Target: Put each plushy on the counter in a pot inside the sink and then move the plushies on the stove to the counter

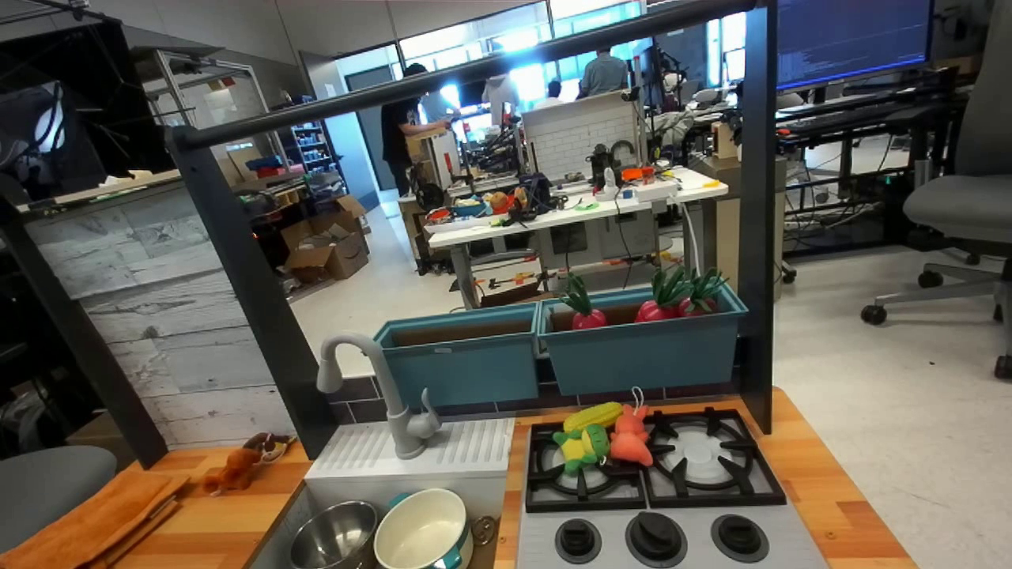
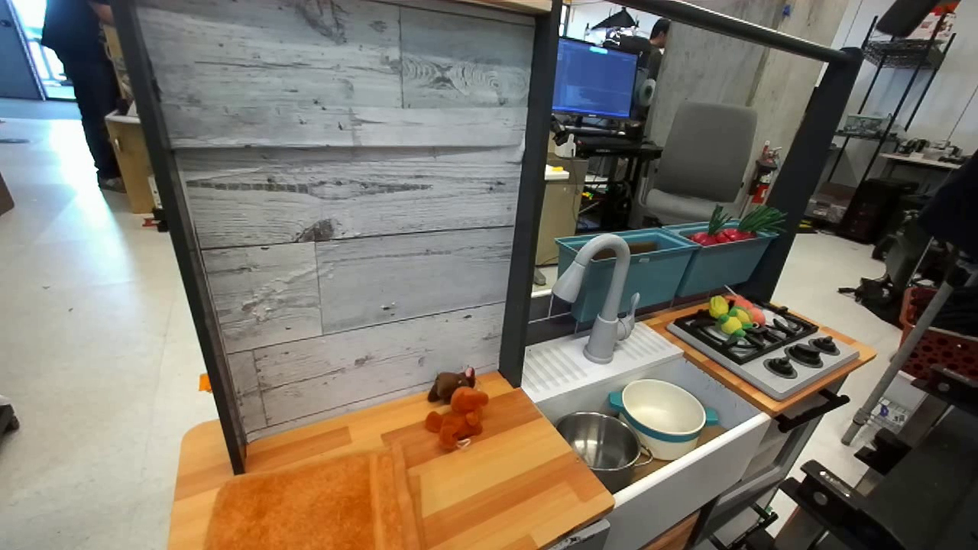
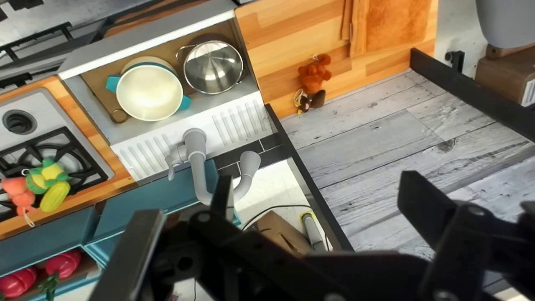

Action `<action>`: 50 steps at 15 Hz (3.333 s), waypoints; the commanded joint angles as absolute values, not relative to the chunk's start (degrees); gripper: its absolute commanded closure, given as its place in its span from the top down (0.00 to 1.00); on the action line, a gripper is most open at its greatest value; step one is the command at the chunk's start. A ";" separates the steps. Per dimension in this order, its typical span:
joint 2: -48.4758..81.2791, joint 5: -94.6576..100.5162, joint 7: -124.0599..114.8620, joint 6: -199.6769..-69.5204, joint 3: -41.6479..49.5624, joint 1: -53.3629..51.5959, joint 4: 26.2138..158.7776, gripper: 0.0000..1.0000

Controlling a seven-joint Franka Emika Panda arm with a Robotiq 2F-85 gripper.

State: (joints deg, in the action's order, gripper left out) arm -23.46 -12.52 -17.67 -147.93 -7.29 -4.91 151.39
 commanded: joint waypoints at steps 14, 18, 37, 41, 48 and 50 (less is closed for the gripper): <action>14.13 28.53 -67.24 -153.95 -12.70 -1.28 135.87 1.00; 12.69 28.88 -67.45 -153.83 -12.85 -1.13 136.44 1.00; 50.73 39.85 -103.38 -171.68 16.91 -36.59 109.75 1.00; 48.03 37.94 -85.77 -167.50 2.66 -21.88 110.13 1.00; 51.54 22.65 -54.11 -144.08 -7.90 -8.96 99.79 1.00; 52.10 20.42 -46.12 -148.11 -3.81 -12.11 98.84 1.00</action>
